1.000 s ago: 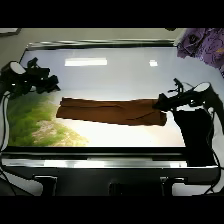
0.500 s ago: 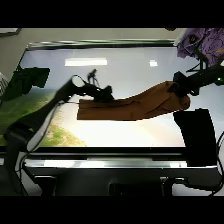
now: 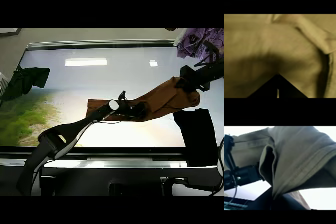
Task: Fold the clothes and pants, and hang the long-sleeved shirts on hangers.
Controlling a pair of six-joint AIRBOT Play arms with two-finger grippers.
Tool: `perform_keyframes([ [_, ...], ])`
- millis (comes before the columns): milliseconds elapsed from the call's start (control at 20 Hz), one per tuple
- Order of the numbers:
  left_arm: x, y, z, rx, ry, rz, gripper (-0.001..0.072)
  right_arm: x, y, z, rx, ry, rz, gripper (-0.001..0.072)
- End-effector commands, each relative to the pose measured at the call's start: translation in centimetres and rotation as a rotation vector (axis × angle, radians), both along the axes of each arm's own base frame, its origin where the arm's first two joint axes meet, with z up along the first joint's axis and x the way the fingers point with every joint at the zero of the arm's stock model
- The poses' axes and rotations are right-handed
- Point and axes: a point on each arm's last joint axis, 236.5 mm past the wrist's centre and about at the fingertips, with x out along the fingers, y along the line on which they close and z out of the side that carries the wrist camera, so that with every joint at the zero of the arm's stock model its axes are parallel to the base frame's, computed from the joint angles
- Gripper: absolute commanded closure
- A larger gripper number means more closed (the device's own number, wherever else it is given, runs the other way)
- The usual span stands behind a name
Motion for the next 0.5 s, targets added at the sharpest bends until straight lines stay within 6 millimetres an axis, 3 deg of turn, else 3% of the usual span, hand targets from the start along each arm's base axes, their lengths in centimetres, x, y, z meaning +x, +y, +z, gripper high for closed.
perform_keyframes([
  [0, -0.6, -2.0, -0.5, -0.037, 0.050, 0.048, 0.0689, 0.0, 0.1, 0.9, 0.004, -0.008, -0.009, 0.0685],
  [100, 0.4, -0.5, -0.2, -0.038, 0.065, 0.036, 0.0689, -0.1, 0.2, 0.8, 0.007, -0.001, -0.016, 0.0685],
  [200, 2.5, 2.8, 1.0, -0.012, 0.012, -0.020, 0.0691, 0.1, 0.3, 0.9, 0.014, -0.004, -0.027, 0.0685],
  [350, 7.2, 12.6, 3.5, 0.167, -0.118, -0.071, 0.0691, 0.5, 2.6, 1.1, 0.024, -0.016, -0.011, 0.0685],
  [450, 10.1, 21.9, 6.7, 0.314, -0.184, -0.062, 0.0690, 1.0, 6.0, 1.3, 0.033, -0.034, 0.015, 0.0685],
])
